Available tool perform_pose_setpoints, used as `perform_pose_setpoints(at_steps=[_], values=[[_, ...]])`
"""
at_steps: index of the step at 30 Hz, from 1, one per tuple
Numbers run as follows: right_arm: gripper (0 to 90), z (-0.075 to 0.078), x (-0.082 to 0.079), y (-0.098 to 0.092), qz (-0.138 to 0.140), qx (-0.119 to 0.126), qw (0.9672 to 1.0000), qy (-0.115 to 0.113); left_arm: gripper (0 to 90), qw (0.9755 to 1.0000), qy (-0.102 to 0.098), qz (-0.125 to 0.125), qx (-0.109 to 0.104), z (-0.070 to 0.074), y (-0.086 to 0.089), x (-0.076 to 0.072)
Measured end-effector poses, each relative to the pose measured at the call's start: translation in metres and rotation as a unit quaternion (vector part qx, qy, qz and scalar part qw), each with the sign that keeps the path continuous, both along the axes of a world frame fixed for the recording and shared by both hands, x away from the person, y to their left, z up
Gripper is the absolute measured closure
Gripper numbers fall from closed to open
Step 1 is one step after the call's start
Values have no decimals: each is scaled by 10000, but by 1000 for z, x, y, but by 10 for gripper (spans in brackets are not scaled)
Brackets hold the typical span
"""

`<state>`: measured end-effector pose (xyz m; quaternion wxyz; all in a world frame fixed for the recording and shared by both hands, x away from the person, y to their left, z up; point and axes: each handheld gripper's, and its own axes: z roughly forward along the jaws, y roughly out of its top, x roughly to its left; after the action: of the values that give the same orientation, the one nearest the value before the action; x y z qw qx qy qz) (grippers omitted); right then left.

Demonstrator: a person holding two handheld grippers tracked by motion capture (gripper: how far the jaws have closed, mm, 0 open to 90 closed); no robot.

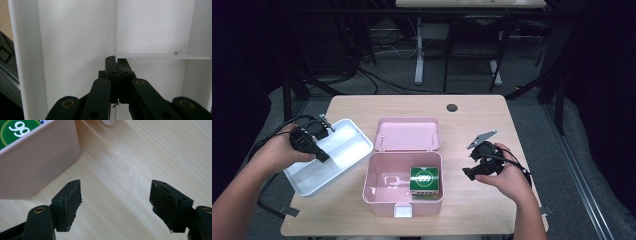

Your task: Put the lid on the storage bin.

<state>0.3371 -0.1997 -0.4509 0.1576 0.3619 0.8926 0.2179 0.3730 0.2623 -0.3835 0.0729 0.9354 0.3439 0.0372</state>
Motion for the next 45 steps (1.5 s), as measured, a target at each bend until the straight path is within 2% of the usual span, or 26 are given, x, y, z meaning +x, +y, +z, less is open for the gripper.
perform_pose_setpoints(at_steps=[3, 8, 11, 16, 17, 20, 21, 22, 24, 27, 30, 35, 37, 42, 43, 45], values=[[253, 0, 0, 0, -20, -22, 10000, 16, 895, 9994, -58, -334, 93, 1, -13, -2], [253, 0, 0, 1, 14, 53, 10000, -40, 895, 9979, -47, -625, 141, 3, -31, -5], [253, 0, 0, 0, 6, 5, 10000, 3, 895, 9966, -64, -819, 26, 5, -40, -7], [253, -1, 0, 0, -11, -4, 10000, 31, 894, 9943, -64, -1068, 9, 6, -55, -8], [253, -1, 0, 0, -10, 58, 10000, -8, 895, 9937, -74, -1119, 1, 6, -58, -9], [253, -1, -1, 0, 19, 111, 9999, -38, 894, 9911, -99, -1324, -15, 6, -68, -9], [253, 1, -1, 0, 20, 75, 10000, 18, 894, 9903, -102, -1384, -3, 6, -70, -9], [253, 1, -1, 0, 20, 76, 10000, 17, 894, 9888, -114, -1485, -1, 5, -75, -9], [253, 0, -1, 1, 30, 107, 9999, -31, 895, 9877, -100, -1560, -2, 5, -81, -9], [253, -1, -1, 1, 11, 77, 10000, -34, 895, 9846, -58, -1748, 57, 3, -91, -10], [253, -1, -1, 0, 36, 128, 9999, -38, 895, 9814, -94, -1915, 19, 0, -103, -11], [253, -1, 0, -1, -8, 61, 10000, 19, 895, 9742, -85, -2257, -10, -4, -124, -13], [253, -3, 1, -1, -46, 99, 9999, -25, 895, 9735, -63, -2285, -17, -6, -131, -12], [253, -3, 1, -2, -34, 52, 10000, 49, 895, 9691, -61, -2465, -19, -10, -142, -13], [253, -2, 1, -2, -38, 34, 10000, 46, 894, 9674, -50, -2534, 10, -10, -144, -14], [252, -3, 2, -2, -44, 30, 10000, 45, 895, 9643, -111, -2643, -109, -11, -148, -16]])
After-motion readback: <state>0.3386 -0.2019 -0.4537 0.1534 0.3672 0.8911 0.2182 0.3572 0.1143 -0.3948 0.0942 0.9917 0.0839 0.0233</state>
